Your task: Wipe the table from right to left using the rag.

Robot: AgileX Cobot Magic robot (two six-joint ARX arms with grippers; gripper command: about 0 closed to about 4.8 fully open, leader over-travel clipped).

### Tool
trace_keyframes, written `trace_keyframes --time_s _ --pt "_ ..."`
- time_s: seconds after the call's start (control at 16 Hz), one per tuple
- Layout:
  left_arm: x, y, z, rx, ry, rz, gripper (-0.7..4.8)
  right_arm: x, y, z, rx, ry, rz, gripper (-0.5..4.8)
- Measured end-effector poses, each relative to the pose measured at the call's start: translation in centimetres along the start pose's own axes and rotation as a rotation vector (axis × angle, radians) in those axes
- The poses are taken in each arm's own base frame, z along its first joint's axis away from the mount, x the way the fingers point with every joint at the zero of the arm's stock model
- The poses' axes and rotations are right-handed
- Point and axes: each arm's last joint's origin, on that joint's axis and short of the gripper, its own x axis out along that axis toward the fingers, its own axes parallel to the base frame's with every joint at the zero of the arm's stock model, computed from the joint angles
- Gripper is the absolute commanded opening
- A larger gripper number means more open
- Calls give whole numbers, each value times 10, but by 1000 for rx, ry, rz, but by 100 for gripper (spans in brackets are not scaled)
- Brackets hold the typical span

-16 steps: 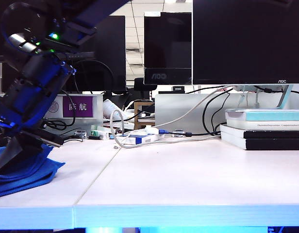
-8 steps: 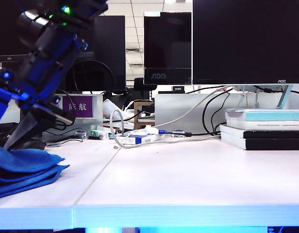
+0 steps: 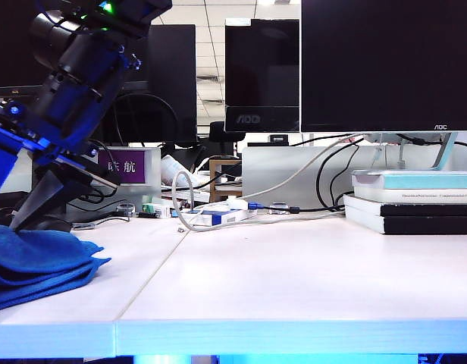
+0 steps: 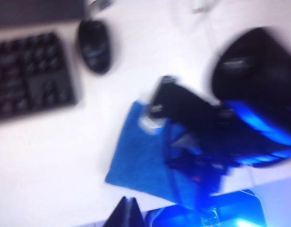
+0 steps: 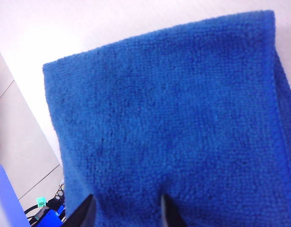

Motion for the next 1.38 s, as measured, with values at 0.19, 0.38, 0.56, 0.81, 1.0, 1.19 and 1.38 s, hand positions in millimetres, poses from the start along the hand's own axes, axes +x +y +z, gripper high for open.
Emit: trace_keyframes --time_s 0.19,0.38,0.56,0.81,1.0,1.19,1.38 --pt "26 21 -10 -117 27 -11 -5 -1 0 0 -1 3 0 180" --pt "60 41 -30 -237 57 -112 -5 -1 0 -1 1 8 -2 180" --pt "103 46 -58 -262 141 -192 -5 -1 0 0 -1 0 0 180" --pt "153 52 -79 -291 180 -333 -5 -1 0 -1 5 18 -4 180" --pt "170 58 -79 -288 222 -346 -5 -1 0 -2 -4 19 -4 180" --pt "183 63 -78 -279 222 -348 -5 -1 0 -2 -11 19 -3 180" --pt "195 67 -79 -287 247 -354 -5 -1 0 -2 -13 20 2 180"
